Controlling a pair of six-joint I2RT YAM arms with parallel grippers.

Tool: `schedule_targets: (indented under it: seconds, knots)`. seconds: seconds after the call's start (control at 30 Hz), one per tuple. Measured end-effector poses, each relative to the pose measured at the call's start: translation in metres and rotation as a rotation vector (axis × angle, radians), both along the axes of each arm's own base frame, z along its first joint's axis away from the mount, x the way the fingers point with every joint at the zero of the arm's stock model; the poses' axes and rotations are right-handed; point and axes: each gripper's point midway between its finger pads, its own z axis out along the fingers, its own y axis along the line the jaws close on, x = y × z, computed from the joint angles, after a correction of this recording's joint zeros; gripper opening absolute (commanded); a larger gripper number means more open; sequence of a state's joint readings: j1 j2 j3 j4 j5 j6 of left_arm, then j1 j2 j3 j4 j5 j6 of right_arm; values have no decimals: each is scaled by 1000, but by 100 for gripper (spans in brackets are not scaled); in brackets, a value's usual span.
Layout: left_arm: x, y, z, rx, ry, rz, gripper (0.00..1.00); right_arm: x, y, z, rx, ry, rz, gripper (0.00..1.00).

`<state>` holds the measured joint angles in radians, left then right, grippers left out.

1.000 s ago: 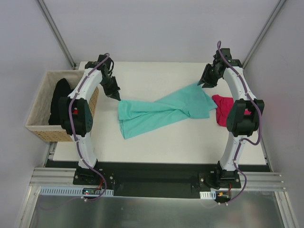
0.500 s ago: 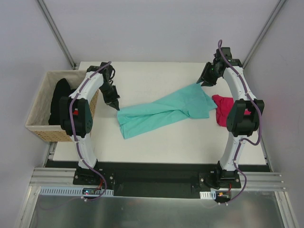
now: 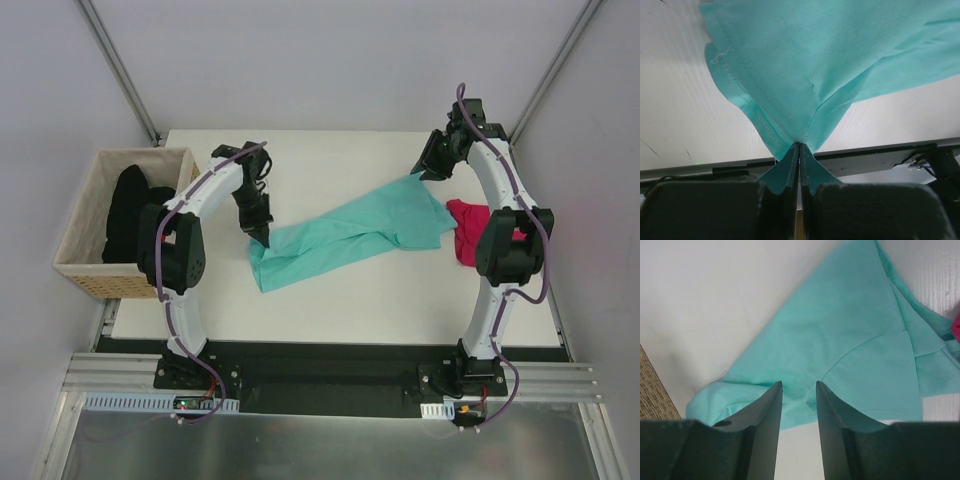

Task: Fold and stack the t-shirts
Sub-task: Rotate the tshirt 90 degrees

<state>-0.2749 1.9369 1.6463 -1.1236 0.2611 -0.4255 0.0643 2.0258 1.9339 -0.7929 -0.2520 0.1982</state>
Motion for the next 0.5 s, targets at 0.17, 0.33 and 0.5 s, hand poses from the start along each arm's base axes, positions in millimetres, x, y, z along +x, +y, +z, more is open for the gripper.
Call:
schedule_targets:
  seconds: [0.17, 0.33, 0.5]
  knots:
    - [-25, -13, -9, 20, 62, -62, 0, 0, 0, -5, -2, 14, 0, 36]
    - [-54, -15, -20, 46, 133, -99, 0, -3, -1, -8, -8, 34, 8, 36]
    - [-74, -10, -18, 64, 163, -98, 0, -5, -3, -9, -27, 50, 18, 36]
